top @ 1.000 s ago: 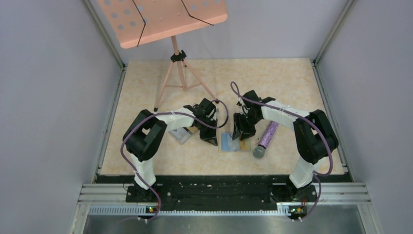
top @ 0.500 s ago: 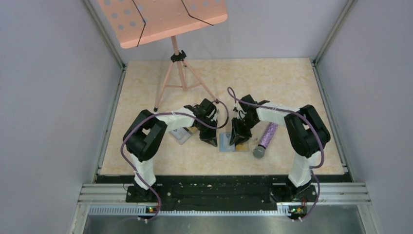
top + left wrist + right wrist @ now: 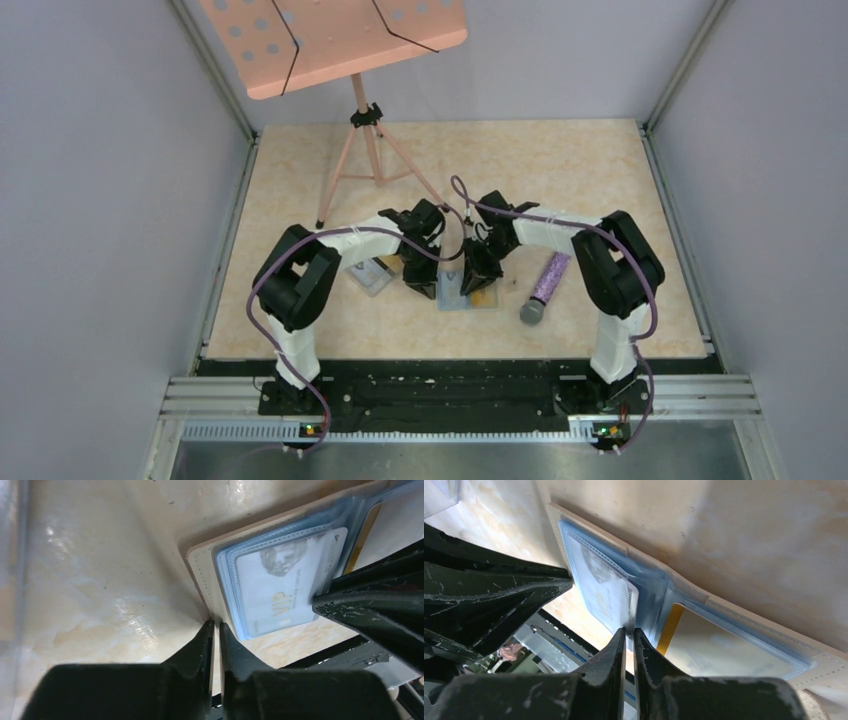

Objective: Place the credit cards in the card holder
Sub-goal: Insert the credit card into the card holder, then turn over the card slot in the card holder.

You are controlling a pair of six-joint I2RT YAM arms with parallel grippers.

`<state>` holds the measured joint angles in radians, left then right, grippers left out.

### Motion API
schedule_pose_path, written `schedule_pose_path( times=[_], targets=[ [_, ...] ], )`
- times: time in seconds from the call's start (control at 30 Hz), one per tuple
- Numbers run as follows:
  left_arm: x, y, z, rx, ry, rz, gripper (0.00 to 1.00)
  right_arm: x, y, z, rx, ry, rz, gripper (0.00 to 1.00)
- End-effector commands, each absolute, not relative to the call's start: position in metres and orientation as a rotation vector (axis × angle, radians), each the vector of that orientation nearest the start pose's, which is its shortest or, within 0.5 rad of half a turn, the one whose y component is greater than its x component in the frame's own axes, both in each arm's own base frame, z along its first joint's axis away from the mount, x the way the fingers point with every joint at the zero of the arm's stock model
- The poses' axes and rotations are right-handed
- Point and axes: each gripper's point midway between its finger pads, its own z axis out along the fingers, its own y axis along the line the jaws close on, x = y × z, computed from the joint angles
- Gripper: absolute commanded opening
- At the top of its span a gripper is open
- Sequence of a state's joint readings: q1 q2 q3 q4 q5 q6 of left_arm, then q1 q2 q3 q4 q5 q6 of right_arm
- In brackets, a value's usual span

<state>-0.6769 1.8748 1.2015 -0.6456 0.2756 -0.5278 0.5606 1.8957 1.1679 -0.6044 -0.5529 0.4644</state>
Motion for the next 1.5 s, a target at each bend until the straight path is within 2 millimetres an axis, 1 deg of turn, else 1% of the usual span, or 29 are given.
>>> schedule_pose_path(
  times=[0.0, 0.07, 0.17, 0.23, 0.3, 0.37, 0.47, 0.53, 0.6, 0.73, 0.9, 1.03, 1.13, 1.3, 1.37, 1.47],
  targets=[
    [0.248, -0.269, 0.047, 0.299, 2.937, -0.481, 0.19, 0.241, 0.289, 0.045, -0.323, 2.982, 0.972, 0.14],
    [0.25, -0.269, 0.057, 0.29, 2.912, -0.493, 0.27, 0.241, 0.287, 0.048, -0.333, 2.973, 0.947, 0.23],
    [0.25, -0.279, 0.071, 0.291, 2.871, -0.592, 0.35, 0.243, 0.284, 0.055, -0.347, 2.944, 0.927, 0.34],
    [0.247, -0.291, 0.079, 0.302, 2.848, -0.719, 0.38, 0.245, 0.283, 0.059, -0.347, 2.931, 0.927, 0.38],
    [0.245, -0.3, 0.08, 0.279, 2.843, -0.82, 0.39, 0.246, 0.283, 0.062, -0.344, 2.92, 0.932, 0.38],
    [0.242, -0.307, 0.08, 0.252, 2.838, -0.916, 0.4, 0.248, 0.283, 0.065, -0.339, 2.906, 0.94, 0.37],
    [0.241, -0.316, 0.079, 0.211, 2.815, -1.02, 0.4, 0.25, 0.282, 0.065, -0.327, 2.892, 0.958, 0.23],
    [0.242, -0.318, 0.077, 0.172, 2.811, -1.079, 0.4, 0.249, 0.281, 0.061, -0.314, 2.895, 0.971, 0.15],
    [0.244, -0.316, 0.071, 0.149, 2.812, -1.081, 0.4, 0.247, 0.279, 0.054, -0.307, 2.908, 0.97, 0.09],
    [0.247, -0.311, 0.057, 0.127, 2.838, -1.049, 0.42, 0.243, 0.275, 0.039, -0.302, 2.939, 0.956, 0.03],
    [0.249, -0.304, 0.048, 0.119, 2.866, -0.971, 0.43, 0.239, 0.269, 0.026, -0.301, 2.971, 0.908, 0.01],
    [0.25, -0.297, 0.042, 0.131, 2.889, -0.889, 0.43, 0.238, 0.267, 0.02, -0.299, 2.987, 0.899, 0.0],
    [0.25, -0.298, 0.039, 0.136, 2.898, -0.892, 0.44, 0.237, 0.267, 0.018, -0.302, 2.994, 0.896, 0.0],
    [0.251, -0.306, 0.04, 0.146, 2.884, -0.954, 0.43, 0.236, 0.265, 0.015, -0.302, 3.002, 0.888, 0.0],
    [0.251, -0.31, 0.042, 0.152, 2.879, -0.987, 0.4, 0.235, 0.264, 0.014, -0.304, 3.005, 0.888, 0.0],
    [0.252, -0.316, 0.047, 0.158, 2.86, -1.033, 0.31, 0.235, 0.265, 0.013, -0.305, 3.006, 0.887, 0.0]
  ],
)
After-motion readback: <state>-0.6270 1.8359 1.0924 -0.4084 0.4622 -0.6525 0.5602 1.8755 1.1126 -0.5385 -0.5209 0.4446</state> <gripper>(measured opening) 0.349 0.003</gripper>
